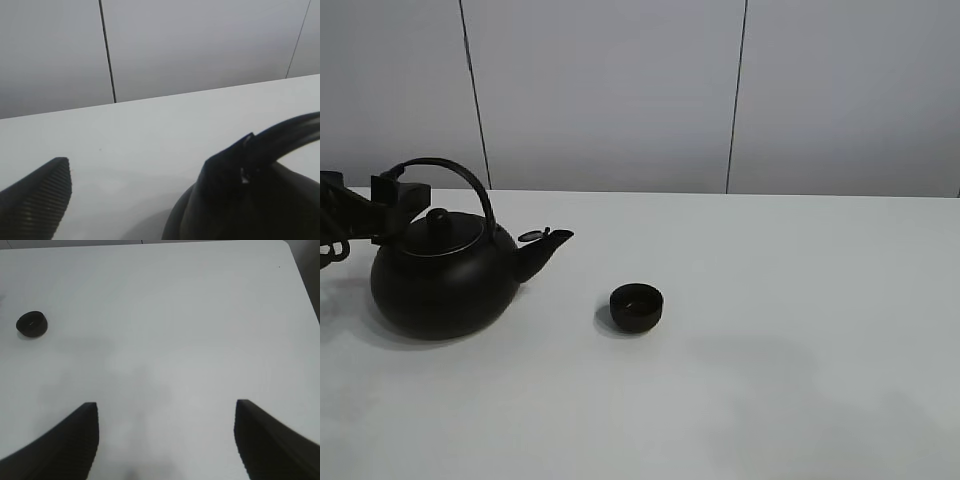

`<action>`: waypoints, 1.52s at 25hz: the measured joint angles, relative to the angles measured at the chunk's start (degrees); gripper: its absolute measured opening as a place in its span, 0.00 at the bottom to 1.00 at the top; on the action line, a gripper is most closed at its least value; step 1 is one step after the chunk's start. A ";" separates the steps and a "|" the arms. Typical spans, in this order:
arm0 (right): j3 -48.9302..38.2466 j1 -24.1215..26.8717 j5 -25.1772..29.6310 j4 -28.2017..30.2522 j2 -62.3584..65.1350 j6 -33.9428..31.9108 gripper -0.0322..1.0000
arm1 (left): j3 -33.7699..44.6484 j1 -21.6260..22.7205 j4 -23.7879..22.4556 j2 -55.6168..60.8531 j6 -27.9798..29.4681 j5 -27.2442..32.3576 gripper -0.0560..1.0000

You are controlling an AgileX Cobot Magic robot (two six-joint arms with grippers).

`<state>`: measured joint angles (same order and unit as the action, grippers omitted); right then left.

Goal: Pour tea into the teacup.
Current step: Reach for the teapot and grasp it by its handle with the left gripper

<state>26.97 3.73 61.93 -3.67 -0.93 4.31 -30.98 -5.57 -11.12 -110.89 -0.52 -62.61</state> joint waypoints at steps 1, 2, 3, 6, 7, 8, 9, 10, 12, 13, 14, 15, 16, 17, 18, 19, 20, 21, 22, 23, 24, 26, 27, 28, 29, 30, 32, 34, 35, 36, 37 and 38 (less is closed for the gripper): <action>0.00 0.00 0.00 0.00 0.00 0.00 0.53 | 0.00 0.00 0.00 0.00 0.00 0.05 0.71; 0.00 0.00 0.00 0.00 0.00 0.00 0.53 | 0.00 0.00 0.00 0.00 0.00 0.05 0.71; 0.00 0.00 0.00 0.00 0.00 0.00 0.53 | 0.00 0.00 -0.05 0.00 0.00 0.05 0.70; 0.00 0.00 0.00 0.00 0.00 0.00 0.53 | 0.00 0.00 -0.24 0.00 0.00 0.53 0.66; 0.00 0.00 0.00 0.00 0.00 0.00 0.53 | 0.00 0.00 -0.24 0.00 0.00 0.82 0.65; 0.00 0.00 0.00 0.00 0.00 0.00 0.53 | 0.00 0.00 -0.50 0.00 0.00 1.03 0.64; 0.00 0.00 0.00 0.00 0.00 0.00 0.53 | 0.00 0.00 -0.88 0.00 0.00 1.09 0.63; 0.00 0.00 -0.06 0.00 0.00 0.00 0.53 | 0.00 0.00 -1.17 0.00 0.00 1.16 0.63; 0.00 0.00 -0.01 0.00 0.00 0.00 0.53 | 0.00 0.00 -1.48 0.00 0.52 1.41 0.62; 0.00 0.00 -0.01 0.00 0.00 0.00 0.53 | 0.00 0.00 -1.55 0.00 0.52 1.45 0.62; 0.00 0.00 -0.01 0.00 0.00 0.00 0.53 | 0.00 0.00 -1.61 0.00 0.52 1.45 0.62; 0.00 0.00 -0.01 0.00 0.00 0.00 0.53 | 0.00 0.00 -1.61 0.00 0.52 1.45 0.62; 0.00 0.00 -0.01 0.00 0.00 0.00 0.53 | 0.00 0.00 -1.61 0.00 0.52 1.45 0.62; 0.00 0.00 -0.01 0.00 0.00 0.00 0.53 | 0.00 0.00 -1.66 0.00 0.52 1.51 0.61; 0.00 0.00 -0.01 0.00 0.00 0.00 0.53 | 0.00 0.00 -1.66 0.00 0.52 1.51 0.58; 0.00 0.00 -0.01 0.00 0.00 0.00 0.53 | 0.00 0.00 -1.73 0.00 0.88 1.51 0.55; 0.00 0.00 -0.01 0.00 0.00 0.00 0.53 | 0.00 0.00 -1.73 0.00 1.05 1.51 0.51; 0.00 0.00 -0.01 0.00 0.00 0.00 0.53 | 0.00 0.00 -1.79 0.00 1.18 1.51 0.46; 0.00 0.00 -0.01 0.00 0.00 0.00 0.53 | 0.00 0.00 -2.09 0.00 1.24 1.51 0.43; 0.00 0.00 -0.01 0.00 0.00 0.00 0.53 | 0.00 0.00 -2.70 0.00 1.29 1.51 0.39; 0.00 0.00 -0.01 0.00 0.00 0.00 0.53 | 0.00 0.00 -3.18 0.00 1.29 1.51 0.35; 0.00 0.00 -0.01 0.00 0.00 0.00 0.53 | 0.00 0.00 -4.16 0.00 1.37 1.51 0.29; 0.00 0.00 -0.01 0.00 0.00 0.00 0.53 | 0.00 0.00 -4.53 0.00 1.37 1.51 0.25; 0.00 0.00 -0.01 0.00 0.00 0.00 0.53 | 0.00 -0.05 -4.68 0.00 1.37 1.51 0.22; 0.00 0.00 -0.01 0.00 0.00 0.00 0.53 | 0.00 -0.05 -4.72 0.00 1.25 1.51 0.19; 0.00 0.00 -0.01 0.00 0.00 0.00 0.53 | 0.00 -0.05 -4.64 0.00 0.52 1.51 0.18; 0.00 0.00 -0.01 0.00 0.00 0.00 0.53 | -0.05 0.07 -4.75 0.00 0.52 1.51 0.17; 0.00 0.00 -0.01 0.00 0.00 0.00 0.53 | -0.05 0.07 -5.30 0.00 0.52 1.34 0.17; 0.00 0.00 -0.01 0.00 0.00 0.00 0.53 | -0.05 0.07 -5.43 -0.06 0.52 1.17 0.17; 0.00 0.00 -0.01 0.00 0.00 0.00 0.53 | -0.05 0.07 -5.50 -0.18 0.52 0.88 0.17; 0.00 0.00 -0.01 0.00 0.00 0.00 0.53 | -0.05 0.07 -5.57 -0.18 0.22 0.73 0.17; 0.00 0.00 0.04 0.00 0.00 0.00 0.53 | -0.05 0.07 -5.62 -0.18 0.22 0.68 0.17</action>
<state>26.97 3.73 61.97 -3.67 -0.93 4.31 -31.03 -5.50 -16.74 -111.07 -0.30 -61.93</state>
